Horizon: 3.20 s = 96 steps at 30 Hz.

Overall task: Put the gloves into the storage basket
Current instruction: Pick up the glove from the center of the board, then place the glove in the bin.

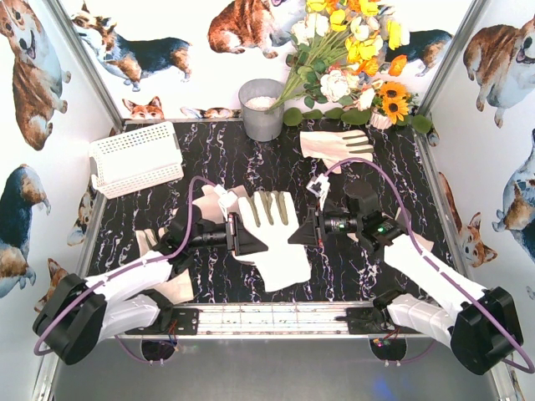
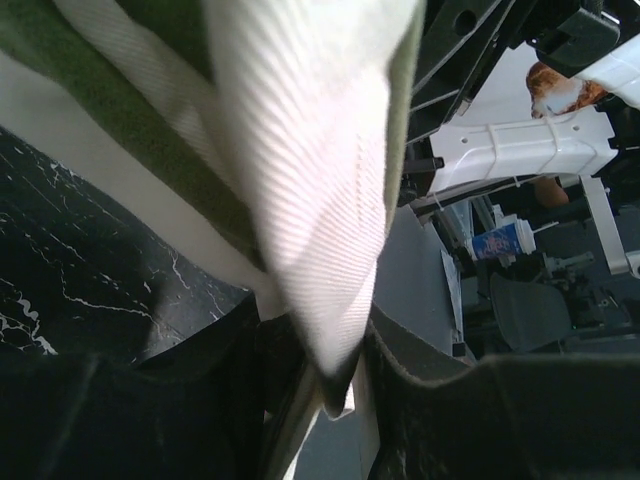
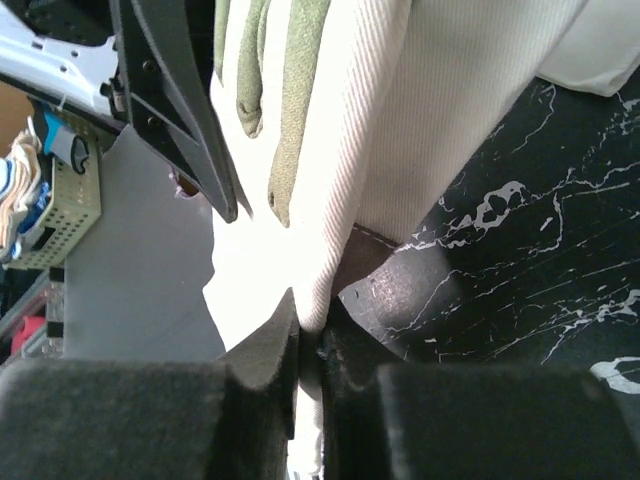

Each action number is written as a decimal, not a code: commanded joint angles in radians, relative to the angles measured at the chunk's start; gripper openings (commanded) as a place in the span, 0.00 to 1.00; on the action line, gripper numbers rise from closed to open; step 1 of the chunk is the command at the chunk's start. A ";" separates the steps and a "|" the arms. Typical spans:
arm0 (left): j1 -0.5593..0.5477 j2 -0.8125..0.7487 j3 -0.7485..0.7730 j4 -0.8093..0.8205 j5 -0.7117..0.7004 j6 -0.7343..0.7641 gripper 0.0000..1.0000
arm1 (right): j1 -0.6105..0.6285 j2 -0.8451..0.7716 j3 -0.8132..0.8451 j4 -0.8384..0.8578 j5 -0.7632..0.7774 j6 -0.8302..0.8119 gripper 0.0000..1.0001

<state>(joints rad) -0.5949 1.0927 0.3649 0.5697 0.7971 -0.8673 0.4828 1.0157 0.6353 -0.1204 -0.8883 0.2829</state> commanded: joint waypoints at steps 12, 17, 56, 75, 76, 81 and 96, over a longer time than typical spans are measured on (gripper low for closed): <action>-0.002 -0.142 0.040 -0.136 -0.313 -0.114 0.00 | -0.062 -0.107 0.064 -0.010 0.227 0.062 0.75; 0.000 -0.151 0.107 -0.256 -0.470 -0.147 0.00 | -0.071 -0.189 0.050 -0.050 0.374 0.059 0.80; 0.883 0.476 0.796 -0.363 -0.937 -0.263 0.00 | -0.075 -0.389 -0.083 -0.110 0.607 0.060 0.82; 0.972 0.782 0.950 -0.353 -0.782 -0.294 0.00 | -0.076 -0.328 -0.067 -0.089 0.610 0.056 0.82; 0.971 0.797 0.952 -0.345 -0.771 -0.305 0.00 | -0.076 -0.326 -0.068 -0.087 0.612 0.056 0.82; 0.972 0.852 0.948 -0.294 -0.765 -0.322 0.00 | -0.076 -0.311 -0.061 -0.086 0.580 0.049 0.82; 0.972 0.944 0.952 -0.313 -0.768 -0.329 0.00 | -0.076 -0.287 -0.059 -0.064 0.546 0.038 0.82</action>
<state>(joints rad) 0.3660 2.0380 1.2938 0.2684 0.0402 -1.1904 0.4103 0.7334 0.5503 -0.2569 -0.3359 0.3370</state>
